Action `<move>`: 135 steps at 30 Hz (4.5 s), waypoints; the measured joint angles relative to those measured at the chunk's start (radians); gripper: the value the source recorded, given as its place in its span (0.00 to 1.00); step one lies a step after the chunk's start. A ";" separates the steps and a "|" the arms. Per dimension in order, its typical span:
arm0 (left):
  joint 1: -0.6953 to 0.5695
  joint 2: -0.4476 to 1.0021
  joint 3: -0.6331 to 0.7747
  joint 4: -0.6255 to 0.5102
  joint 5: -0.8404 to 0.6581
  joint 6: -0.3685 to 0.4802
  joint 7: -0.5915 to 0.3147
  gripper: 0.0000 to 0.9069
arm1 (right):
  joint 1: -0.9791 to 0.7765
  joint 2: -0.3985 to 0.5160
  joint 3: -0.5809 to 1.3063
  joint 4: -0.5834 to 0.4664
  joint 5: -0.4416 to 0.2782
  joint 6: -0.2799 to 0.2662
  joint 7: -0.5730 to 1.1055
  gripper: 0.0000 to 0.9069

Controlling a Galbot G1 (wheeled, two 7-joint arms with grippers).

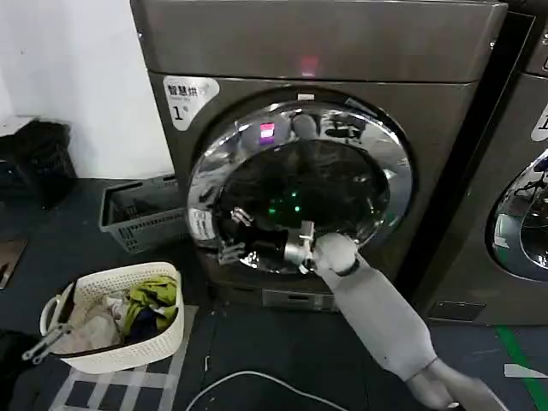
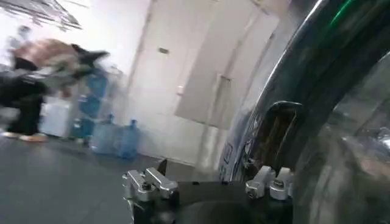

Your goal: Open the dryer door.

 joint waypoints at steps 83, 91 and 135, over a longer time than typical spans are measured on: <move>-0.691 0.280 0.904 0.419 0.244 0.103 0.021 1.00 | -1.256 -0.099 1.610 0.526 -0.212 0.231 0.526 1.00; -0.757 0.269 1.015 0.456 0.238 0.096 0.021 1.00 | -1.234 -0.001 1.869 0.490 -0.309 0.035 0.884 1.00; -1.103 0.021 1.546 0.735 0.234 0.075 0.018 1.00 | -1.340 0.025 2.472 0.189 -0.337 0.024 1.179 1.00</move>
